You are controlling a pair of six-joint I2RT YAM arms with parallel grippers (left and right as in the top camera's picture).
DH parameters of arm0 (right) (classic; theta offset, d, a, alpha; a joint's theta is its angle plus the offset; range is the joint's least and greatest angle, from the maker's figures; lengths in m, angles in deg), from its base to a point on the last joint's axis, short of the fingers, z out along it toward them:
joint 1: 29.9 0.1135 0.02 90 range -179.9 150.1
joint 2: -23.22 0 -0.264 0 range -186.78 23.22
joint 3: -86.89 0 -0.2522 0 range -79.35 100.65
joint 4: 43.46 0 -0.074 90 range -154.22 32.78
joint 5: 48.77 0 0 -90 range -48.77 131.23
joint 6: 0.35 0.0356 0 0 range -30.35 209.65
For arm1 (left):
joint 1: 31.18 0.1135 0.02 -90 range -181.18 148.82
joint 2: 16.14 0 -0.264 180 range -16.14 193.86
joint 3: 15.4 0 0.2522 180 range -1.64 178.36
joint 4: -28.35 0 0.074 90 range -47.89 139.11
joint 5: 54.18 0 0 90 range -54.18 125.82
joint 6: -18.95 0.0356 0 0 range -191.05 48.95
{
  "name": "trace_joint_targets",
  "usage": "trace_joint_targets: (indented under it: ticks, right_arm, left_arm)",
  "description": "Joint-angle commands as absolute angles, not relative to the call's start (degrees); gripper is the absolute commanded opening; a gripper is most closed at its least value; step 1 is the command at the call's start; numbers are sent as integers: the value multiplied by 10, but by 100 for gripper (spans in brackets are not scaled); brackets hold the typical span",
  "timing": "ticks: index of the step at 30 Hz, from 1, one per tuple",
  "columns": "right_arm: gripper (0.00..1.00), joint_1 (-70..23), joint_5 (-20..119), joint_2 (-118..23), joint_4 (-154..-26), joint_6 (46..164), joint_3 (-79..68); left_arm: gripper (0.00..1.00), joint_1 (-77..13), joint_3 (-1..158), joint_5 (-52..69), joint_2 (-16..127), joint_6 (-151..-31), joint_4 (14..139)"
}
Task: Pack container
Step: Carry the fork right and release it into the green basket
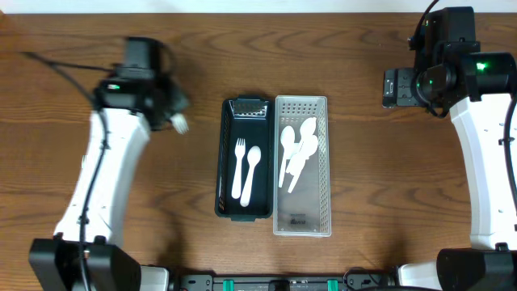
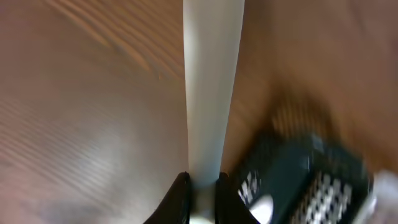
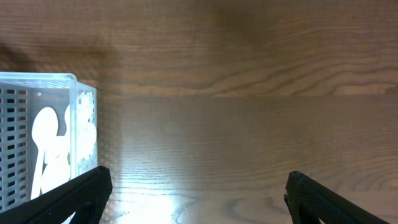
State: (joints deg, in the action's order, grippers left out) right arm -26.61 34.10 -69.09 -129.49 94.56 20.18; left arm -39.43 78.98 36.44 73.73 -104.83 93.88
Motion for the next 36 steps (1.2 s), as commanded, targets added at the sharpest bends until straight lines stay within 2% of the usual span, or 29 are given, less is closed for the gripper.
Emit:
trace_joint_targets:
  ticks: [1,8,20,23,24,26,32,36]
  right_arm:
    - [93,-269,337,-691,-1292,936,200]
    - [93,-269,344,-691,-1293,937,200]
    - [93,-268,349,-691,-1294,937,200]
    - [93,-268,353,-691,-1294,937,200]
    - [93,-268,353,-691,-1294,937,200]
    - [93,-268,353,-691,-1294,937,200]
    - [93,-268,353,-691,-1294,936,200]
    - [93,-269,353,-691,-1294,936,200]
  left_arm:
    - [6,-460,788,365,751,-1004,958]
    - [6,-559,787,365,779,-981,957]
    - [6,-577,773,363,899,-981,956]
    - [22,-577,773,362,913,-981,957]
    - [24,-577,773,362,913,-981,958]
    - [35,-577,774,362,911,-980,958]
    - [42,-576,794,367,872,-928,969]
    - [46,-573,829,426,808,-898,1000]
